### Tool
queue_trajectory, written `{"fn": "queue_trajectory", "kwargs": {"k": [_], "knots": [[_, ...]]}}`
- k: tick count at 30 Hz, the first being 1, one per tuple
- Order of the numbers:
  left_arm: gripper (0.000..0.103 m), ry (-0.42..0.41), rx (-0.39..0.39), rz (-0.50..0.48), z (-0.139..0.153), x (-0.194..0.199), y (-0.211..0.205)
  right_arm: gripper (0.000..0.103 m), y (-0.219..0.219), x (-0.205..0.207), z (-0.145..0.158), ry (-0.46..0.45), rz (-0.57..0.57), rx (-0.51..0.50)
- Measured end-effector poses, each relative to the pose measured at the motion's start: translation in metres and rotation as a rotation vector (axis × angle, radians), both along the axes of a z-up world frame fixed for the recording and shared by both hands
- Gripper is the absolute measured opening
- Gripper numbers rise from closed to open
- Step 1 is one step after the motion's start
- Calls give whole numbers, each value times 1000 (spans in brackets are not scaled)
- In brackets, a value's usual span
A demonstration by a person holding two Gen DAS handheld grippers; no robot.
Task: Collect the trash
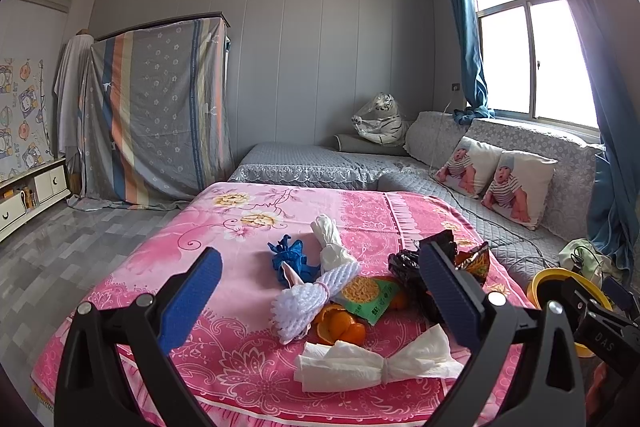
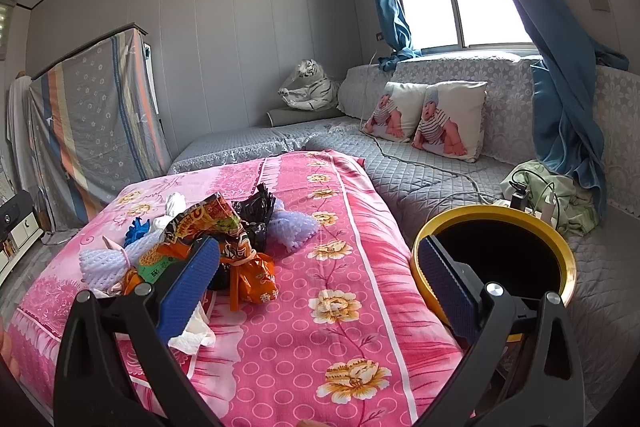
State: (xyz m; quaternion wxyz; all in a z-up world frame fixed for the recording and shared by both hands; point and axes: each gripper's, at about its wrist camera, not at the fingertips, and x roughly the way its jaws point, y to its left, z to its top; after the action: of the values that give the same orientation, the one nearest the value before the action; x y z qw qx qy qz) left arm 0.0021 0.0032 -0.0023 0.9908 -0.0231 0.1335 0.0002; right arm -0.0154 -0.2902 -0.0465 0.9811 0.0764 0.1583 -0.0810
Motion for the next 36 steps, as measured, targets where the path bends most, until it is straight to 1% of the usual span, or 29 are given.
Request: {"fn": "queue_trajectory", "kwargs": {"k": [7, 23, 36], "knots": [[95, 12, -1, -2, -5, 0, -5, 95, 1, 0, -3, 7, -2, 12], [95, 31, -8, -13, -7, 4, -6, 95, -1, 1, -5, 15, -2, 22], [95, 32, -9, -13, -8, 4, -6, 95, -2, 1, -4, 15, -2, 23]]}}
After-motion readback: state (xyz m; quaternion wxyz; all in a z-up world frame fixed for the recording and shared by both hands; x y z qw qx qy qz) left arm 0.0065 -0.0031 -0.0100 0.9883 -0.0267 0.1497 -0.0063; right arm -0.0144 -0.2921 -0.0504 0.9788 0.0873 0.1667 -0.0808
